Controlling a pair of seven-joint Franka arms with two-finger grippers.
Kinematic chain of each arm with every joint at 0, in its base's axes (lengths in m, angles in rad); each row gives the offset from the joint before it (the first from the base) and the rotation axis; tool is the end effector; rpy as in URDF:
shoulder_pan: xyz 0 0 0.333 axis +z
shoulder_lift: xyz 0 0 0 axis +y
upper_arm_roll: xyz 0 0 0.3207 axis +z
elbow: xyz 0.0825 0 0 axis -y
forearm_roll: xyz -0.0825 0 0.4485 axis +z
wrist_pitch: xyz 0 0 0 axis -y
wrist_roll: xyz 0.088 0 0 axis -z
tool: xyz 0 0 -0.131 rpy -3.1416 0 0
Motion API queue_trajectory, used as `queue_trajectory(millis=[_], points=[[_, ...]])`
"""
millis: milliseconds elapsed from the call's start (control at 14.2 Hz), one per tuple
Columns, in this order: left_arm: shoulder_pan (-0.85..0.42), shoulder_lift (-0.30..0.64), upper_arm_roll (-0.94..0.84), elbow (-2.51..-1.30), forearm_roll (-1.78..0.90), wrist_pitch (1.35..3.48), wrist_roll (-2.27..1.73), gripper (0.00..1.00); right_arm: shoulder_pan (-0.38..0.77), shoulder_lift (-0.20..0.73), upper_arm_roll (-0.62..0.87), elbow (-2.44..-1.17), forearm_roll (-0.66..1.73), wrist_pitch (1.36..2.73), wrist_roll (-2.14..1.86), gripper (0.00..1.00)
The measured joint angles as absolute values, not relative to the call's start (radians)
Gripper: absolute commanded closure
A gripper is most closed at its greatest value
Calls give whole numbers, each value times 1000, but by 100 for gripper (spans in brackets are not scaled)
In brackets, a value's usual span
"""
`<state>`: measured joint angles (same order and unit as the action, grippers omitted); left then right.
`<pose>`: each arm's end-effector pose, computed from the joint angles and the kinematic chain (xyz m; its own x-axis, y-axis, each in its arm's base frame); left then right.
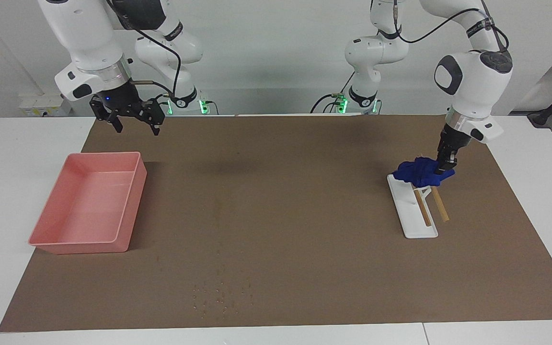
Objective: Wipe water with towel using both arms
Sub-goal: 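Grasp the blue cloth on the white tray with the left gripper, then lift the cloth with the left gripper while the right gripper reaches toward it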
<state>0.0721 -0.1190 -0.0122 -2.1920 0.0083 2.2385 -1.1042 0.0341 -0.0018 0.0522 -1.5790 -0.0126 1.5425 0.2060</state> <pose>0.5840 0.0354 0.4029 0.3931 0.9159 0.0819 0.9048 -0.4011 0.1432 0.6122 0.0513 0.5995 0.9923 -0.1198 -0.0314 -0.1192 -0.9927 0.0195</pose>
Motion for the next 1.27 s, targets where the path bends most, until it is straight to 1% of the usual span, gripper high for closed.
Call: queue_trajectory(millis=[212, 282, 424, 635, 776, 988, 1129, 1271], points=[[56, -118, -12, -2184, 8, 2233, -1104, 100, 34, -2, 52, -1579, -13, 1542, 206, 0], [43, -115, -12, -2165, 8, 2207, -1105, 100, 34, -2, 52, -1579, -13, 1542, 206, 0], [6, -90, -13, -2066, 8, 2094, -1121, 100, 34, -2, 52, -1579, -13, 1543, 206, 0], [-53, -42, -21, -1853, 1, 1888, -1170, 100, 35, -3, 56, -1580, -12, 1576, 242, 0], [-86, -34, -27, -1757, -35, 1798, -1230, 100, 50, -3, 59, -1581, -7, 1597, 324, 0], [-126, -34, -70, -1645, -67, 1716, -1386, 100, 109, -2, 62, -1588, 47, 1636, 558, 0], [-136, -33, -139, -1610, -81, 1695, -1511, 100, 135, -1, 63, -1594, 118, 1665, 722, 0], [-141, -28, -221, -1601, -84, 1693, -1660, 100, 162, 4, 64, -1597, 181, 1698, 906, 1]])
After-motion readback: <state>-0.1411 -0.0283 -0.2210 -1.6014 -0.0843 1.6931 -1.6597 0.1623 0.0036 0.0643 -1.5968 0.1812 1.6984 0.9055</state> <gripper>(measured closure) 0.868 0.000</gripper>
